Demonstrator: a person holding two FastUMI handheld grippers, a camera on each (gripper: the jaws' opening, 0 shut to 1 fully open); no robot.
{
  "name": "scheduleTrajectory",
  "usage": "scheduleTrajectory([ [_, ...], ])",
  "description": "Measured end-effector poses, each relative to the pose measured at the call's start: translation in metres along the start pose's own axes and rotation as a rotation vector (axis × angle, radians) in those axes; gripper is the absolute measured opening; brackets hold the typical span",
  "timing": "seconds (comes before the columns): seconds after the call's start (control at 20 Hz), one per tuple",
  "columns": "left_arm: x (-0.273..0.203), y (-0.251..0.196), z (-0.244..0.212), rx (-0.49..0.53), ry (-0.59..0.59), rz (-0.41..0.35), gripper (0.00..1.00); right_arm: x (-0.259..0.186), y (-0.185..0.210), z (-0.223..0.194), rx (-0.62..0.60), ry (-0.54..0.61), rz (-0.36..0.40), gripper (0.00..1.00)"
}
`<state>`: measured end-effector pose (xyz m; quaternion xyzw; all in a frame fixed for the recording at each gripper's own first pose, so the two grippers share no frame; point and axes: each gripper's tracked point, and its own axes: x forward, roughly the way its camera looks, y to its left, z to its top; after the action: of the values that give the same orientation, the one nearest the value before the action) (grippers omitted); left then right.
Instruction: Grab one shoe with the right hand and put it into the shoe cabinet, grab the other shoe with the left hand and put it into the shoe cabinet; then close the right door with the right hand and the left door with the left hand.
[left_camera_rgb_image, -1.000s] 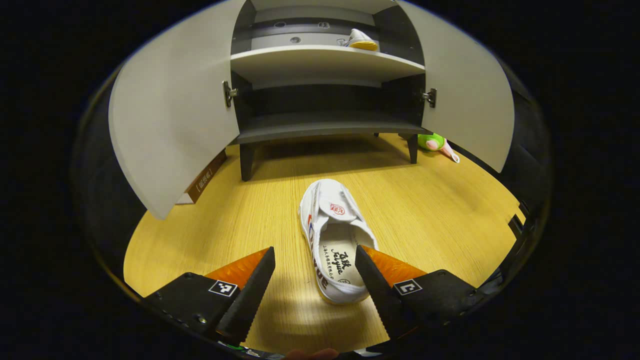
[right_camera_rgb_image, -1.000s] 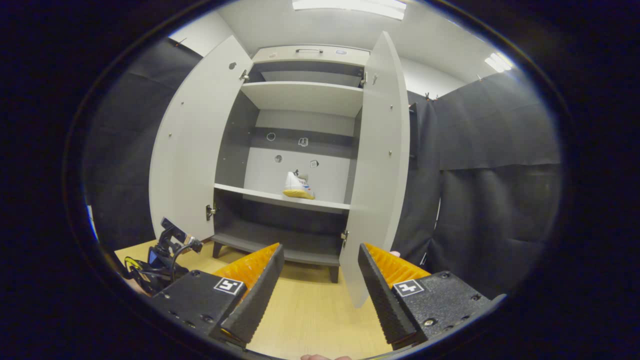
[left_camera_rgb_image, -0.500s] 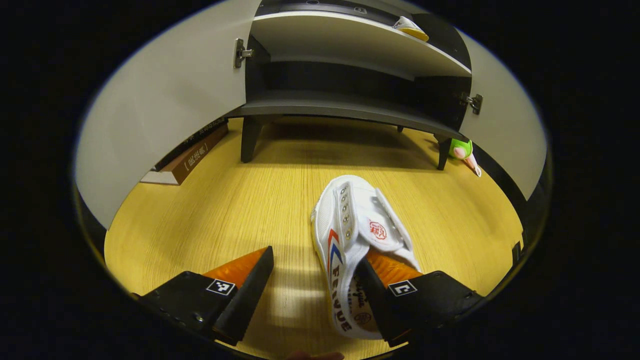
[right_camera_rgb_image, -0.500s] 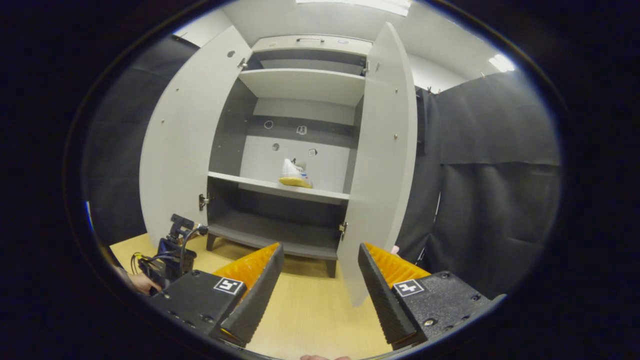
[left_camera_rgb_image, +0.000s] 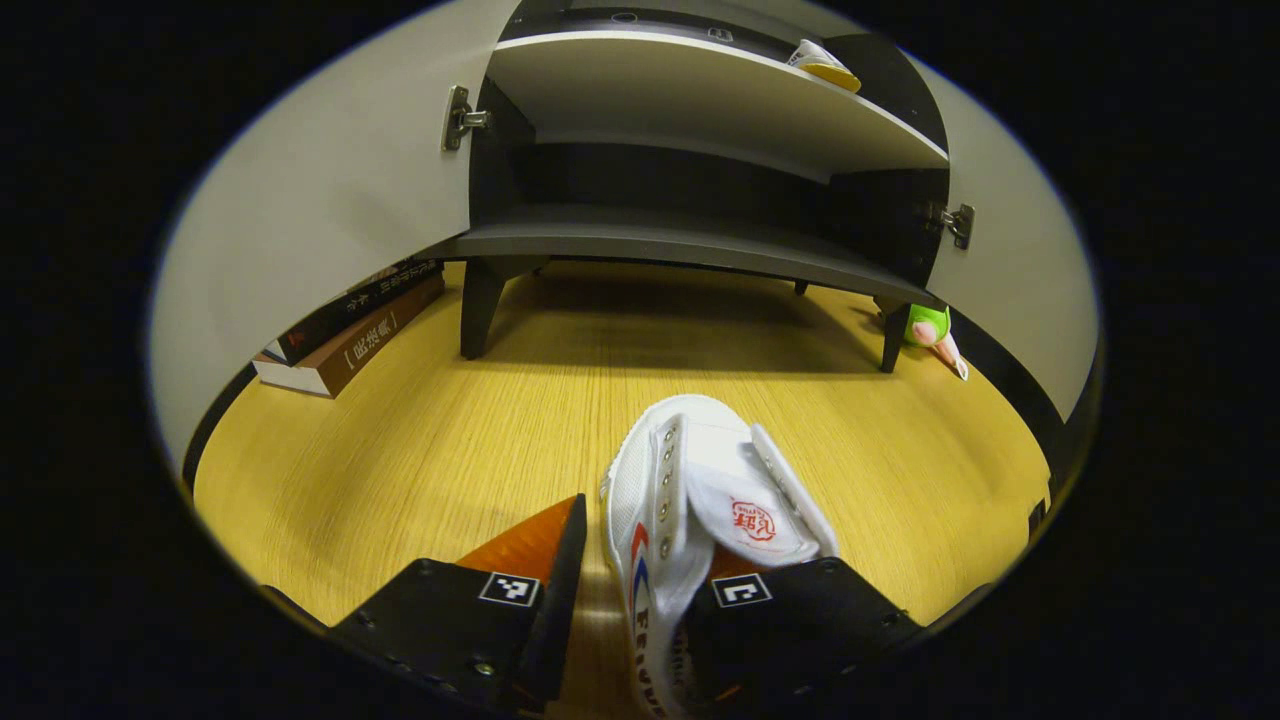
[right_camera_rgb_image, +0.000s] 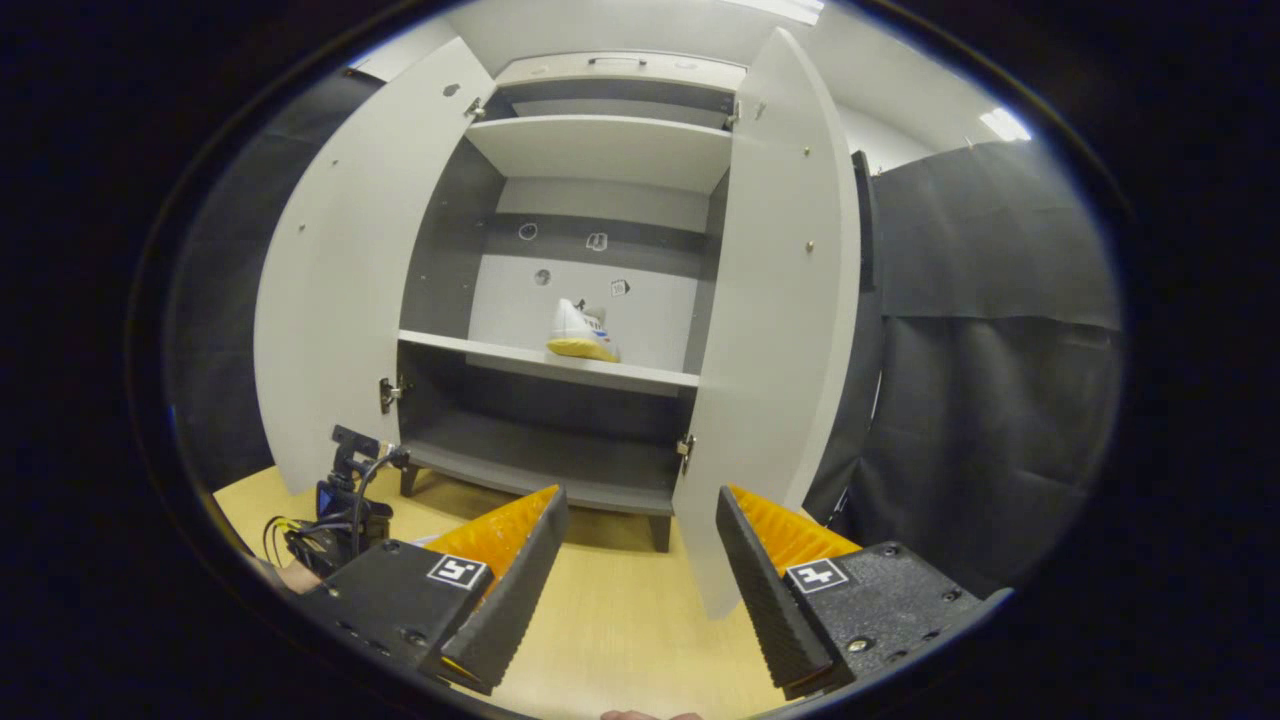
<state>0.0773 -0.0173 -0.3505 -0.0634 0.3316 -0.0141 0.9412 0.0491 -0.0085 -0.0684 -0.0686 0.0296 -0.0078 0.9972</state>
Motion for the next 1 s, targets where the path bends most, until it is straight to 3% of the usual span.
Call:
scheduleTrajectory([
  [0.05, 0.0, 0.003, 0.003, -0.005, -0.016, 0.032, 0.39, -0.001, -0.001, -0.002, -0.007, 0.005, -0.003, 0.94],
  [0.15, 0.002, 0.007, 0.002, -0.016, -0.03, 0.064, 0.18, -0.001, 0.001, -0.005, -0.017, 0.013, 0.003, 0.94],
  [0.2, 0.001, 0.009, 0.0, -0.024, -0.027, 0.068, 0.15, 0.0, 0.003, -0.006, -0.022, 0.018, 0.008, 0.94],
  [0.25, -0.001, 0.01, -0.001, -0.043, -0.032, 0.056, 0.05, 0.001, 0.005, -0.008, -0.027, 0.022, 0.015, 0.94],
  [0.35, -0.012, 0.01, 0.0, -0.093, -0.032, 0.029, 0.01, 0.001, 0.011, -0.009, -0.034, 0.024, 0.029, 0.94],
  [0.65, -0.094, 0.012, 0.047, -0.089, -0.123, 0.052, 0.01, 0.002, 0.031, -0.004, -0.048, -0.001, 0.083, 0.94],
  [0.85, -0.161, 0.003, 0.097, -0.092, -0.206, 0.051, 0.01, 0.001, 0.04, -0.005, -0.043, -0.009, 0.114, 0.94],
  [1.0, -0.191, -0.005, 0.158, -0.084, -0.286, 0.038, 0.01, 0.001, 0.045, -0.002, -0.043, -0.022, 0.133, 0.94],
])
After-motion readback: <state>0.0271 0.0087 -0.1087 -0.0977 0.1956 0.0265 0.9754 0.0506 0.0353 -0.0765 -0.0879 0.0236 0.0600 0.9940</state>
